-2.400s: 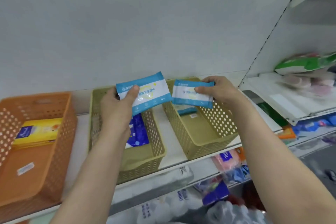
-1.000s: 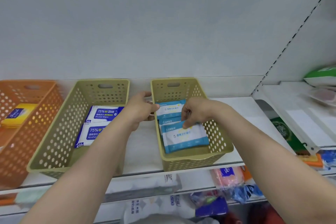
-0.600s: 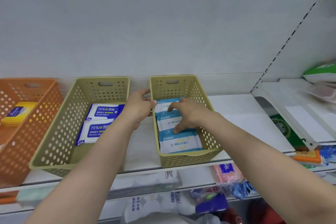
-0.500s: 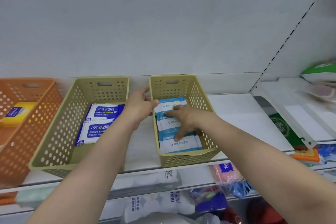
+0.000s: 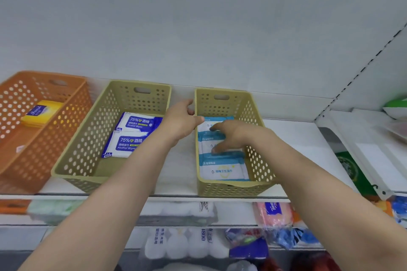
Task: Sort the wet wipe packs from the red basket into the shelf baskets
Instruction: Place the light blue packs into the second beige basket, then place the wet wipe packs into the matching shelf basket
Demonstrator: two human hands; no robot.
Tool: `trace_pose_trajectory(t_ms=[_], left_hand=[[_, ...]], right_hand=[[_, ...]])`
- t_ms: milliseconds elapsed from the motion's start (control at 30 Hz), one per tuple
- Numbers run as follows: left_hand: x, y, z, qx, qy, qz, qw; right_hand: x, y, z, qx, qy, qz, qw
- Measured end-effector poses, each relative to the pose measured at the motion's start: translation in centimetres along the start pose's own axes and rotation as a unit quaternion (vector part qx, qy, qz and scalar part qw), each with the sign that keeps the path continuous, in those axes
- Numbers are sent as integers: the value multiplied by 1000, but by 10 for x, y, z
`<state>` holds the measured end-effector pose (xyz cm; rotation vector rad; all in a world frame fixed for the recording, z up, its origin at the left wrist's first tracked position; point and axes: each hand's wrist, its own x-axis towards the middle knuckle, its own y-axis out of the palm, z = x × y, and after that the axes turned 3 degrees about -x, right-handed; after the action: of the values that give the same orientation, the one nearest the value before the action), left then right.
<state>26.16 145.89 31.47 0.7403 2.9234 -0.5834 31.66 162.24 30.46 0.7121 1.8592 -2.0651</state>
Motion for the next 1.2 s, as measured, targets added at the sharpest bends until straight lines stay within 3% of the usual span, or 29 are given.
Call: trace_pose_trajectory(t_ms=[167, 333, 533, 700, 900, 1033, 1200], left_hand=[[-12, -42, -16, 76, 68, -60, 993], [-37, -116, -13, 209, 113, -148, 960], [-105, -231, 23, 259, 132, -230, 929], [-190, -327, 92, 281, 136, -295, 903], [-312, -418, 212, 313, 58, -377, 870], [-393, -464, 289, 300, -30, -392, 869], [-469, -527, 369, 277, -132, -438, 845]], right_hand=[[-20, -60, 18, 11, -28, -140, 990], [-42, -94, 61, 29, -76, -265, 961], [-54, -94, 169, 13, -173, -367, 914], [-57, -55, 296, 41, -255, -414, 873], [-57, 29, 460, 99, -370, -414, 826], [-49, 83, 567, 123, -420, -331, 836], [-28, 126, 692, 83, -500, -237, 829]])
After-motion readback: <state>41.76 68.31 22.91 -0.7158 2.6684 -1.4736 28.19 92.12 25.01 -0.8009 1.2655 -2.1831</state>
